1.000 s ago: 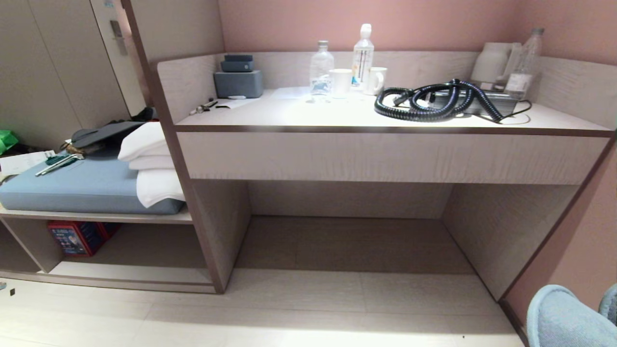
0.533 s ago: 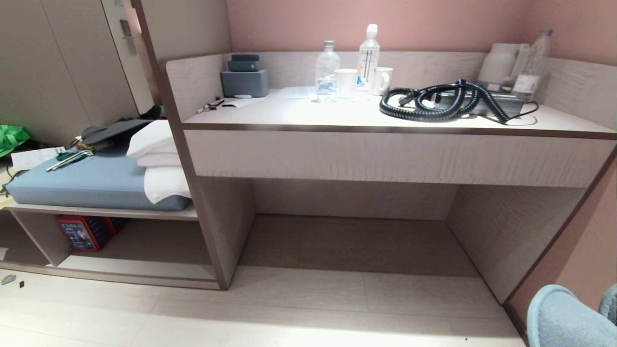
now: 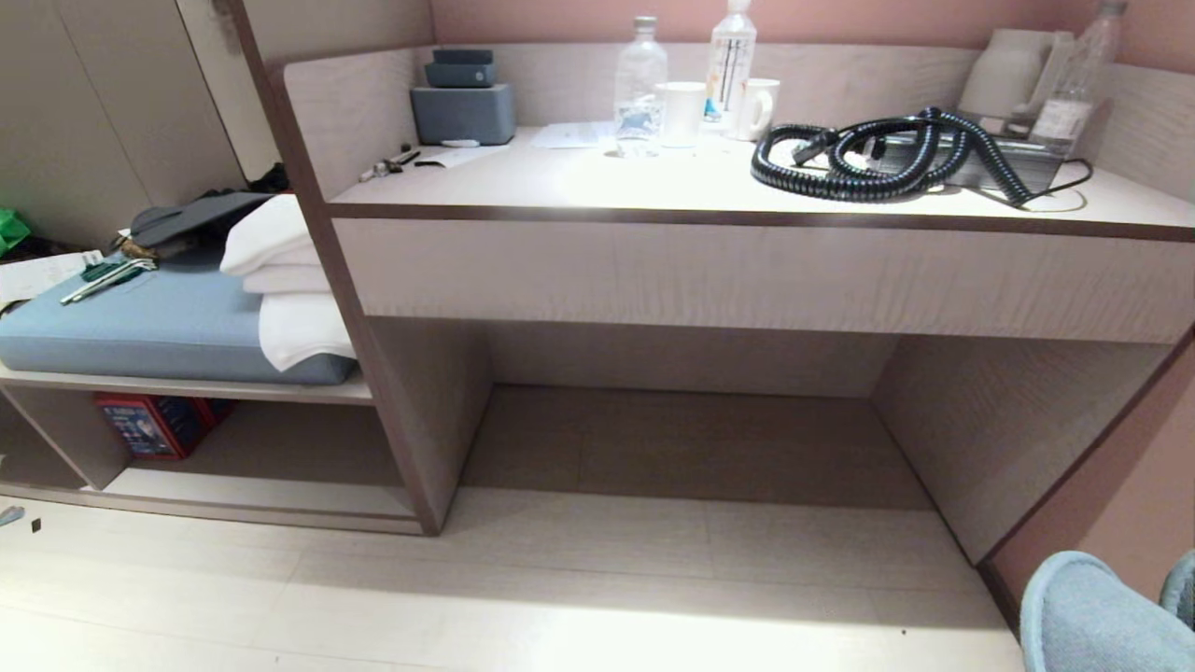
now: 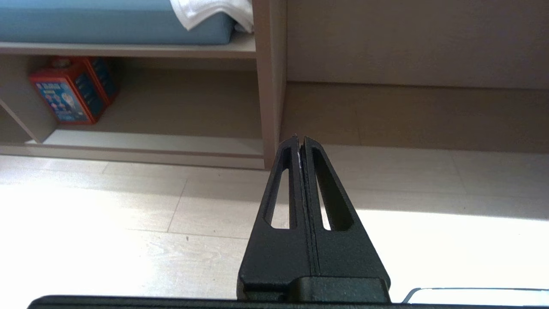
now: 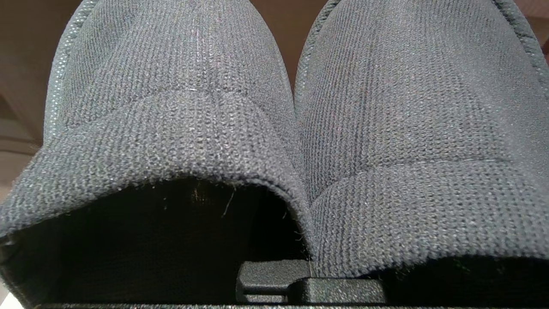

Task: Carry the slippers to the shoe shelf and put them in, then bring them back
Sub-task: Place the slippers on the floor

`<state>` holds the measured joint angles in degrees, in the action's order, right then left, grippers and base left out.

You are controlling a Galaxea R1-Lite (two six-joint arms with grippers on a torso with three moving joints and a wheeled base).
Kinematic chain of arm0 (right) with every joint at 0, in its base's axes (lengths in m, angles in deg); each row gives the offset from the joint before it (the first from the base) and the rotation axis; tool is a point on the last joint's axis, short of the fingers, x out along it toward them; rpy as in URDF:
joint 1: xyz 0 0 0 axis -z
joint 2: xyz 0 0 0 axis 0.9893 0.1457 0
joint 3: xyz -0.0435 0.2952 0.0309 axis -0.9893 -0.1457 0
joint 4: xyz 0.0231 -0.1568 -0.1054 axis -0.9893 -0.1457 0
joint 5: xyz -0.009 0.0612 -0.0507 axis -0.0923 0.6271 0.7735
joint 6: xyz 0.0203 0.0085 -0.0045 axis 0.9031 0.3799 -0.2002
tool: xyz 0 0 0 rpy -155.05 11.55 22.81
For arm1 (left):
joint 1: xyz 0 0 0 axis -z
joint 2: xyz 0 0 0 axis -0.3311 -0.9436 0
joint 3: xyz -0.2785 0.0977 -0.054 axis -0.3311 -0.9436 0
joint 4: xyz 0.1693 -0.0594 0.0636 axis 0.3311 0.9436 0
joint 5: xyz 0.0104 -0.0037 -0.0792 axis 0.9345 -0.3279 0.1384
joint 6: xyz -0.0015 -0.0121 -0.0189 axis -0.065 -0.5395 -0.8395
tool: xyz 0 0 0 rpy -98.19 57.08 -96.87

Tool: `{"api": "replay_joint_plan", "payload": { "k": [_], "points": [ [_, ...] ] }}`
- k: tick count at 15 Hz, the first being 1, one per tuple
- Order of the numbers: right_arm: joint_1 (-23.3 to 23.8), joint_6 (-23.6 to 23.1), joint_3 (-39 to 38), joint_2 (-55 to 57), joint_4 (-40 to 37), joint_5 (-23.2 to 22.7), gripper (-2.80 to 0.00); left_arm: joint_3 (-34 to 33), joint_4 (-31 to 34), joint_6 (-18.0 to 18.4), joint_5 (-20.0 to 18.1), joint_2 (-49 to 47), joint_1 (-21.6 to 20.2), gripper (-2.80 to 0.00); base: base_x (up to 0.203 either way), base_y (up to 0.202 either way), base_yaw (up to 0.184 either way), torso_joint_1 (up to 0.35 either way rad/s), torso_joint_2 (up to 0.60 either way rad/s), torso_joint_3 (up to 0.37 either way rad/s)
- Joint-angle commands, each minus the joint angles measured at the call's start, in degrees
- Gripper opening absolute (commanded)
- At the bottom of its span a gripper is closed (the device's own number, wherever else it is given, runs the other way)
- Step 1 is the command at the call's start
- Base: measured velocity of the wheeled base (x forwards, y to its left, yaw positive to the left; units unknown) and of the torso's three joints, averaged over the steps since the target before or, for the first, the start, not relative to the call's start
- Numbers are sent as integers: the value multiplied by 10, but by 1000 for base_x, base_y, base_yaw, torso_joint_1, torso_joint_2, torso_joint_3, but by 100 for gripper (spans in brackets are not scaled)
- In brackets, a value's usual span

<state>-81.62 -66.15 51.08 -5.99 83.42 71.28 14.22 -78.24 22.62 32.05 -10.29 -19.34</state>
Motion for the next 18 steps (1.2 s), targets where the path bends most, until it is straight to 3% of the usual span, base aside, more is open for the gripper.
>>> {"api": "replay_joint_plan", "payload": {
  "k": [1, 18],
  "points": [
    [0, -1, 0, 1, 0, 0, -280, 0, 0, 0, 0, -1, 0, -280, 0, 0, 0, -2, 2, -212],
    [0, -10, 0, 1, 0, -1, -280, 0, 0, 1, 0, 0, 0, -280, 0, 0, 0, 4, 2, -200]
  ]
}}
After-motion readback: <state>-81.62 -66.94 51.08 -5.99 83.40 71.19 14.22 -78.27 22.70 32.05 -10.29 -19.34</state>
